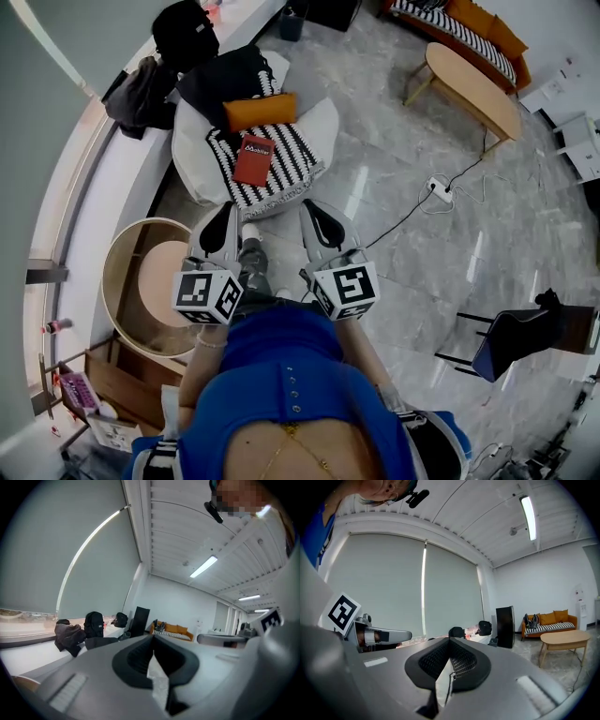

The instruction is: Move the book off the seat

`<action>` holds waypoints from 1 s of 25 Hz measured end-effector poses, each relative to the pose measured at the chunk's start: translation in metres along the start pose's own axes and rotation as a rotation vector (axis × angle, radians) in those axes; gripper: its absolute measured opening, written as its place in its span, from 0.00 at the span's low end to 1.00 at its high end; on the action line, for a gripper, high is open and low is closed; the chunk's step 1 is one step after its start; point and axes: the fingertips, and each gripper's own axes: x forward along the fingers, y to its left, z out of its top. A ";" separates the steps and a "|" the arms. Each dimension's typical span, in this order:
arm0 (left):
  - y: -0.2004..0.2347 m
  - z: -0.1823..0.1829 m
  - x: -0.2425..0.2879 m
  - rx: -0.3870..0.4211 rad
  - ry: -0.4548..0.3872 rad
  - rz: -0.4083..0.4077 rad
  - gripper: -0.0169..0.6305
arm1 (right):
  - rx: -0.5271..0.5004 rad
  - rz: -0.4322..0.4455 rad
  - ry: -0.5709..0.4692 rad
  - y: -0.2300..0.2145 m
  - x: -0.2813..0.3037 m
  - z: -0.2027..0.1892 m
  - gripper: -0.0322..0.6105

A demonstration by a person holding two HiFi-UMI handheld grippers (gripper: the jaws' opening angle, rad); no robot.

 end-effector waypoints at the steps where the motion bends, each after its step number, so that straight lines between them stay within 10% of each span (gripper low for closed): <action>1: 0.006 0.002 0.015 -0.004 0.001 -0.011 0.03 | 0.001 -0.009 -0.001 -0.006 0.013 0.002 0.05; 25: 0.113 0.064 0.230 0.042 0.067 -0.169 0.03 | 0.007 -0.039 -0.013 -0.064 0.255 0.051 0.05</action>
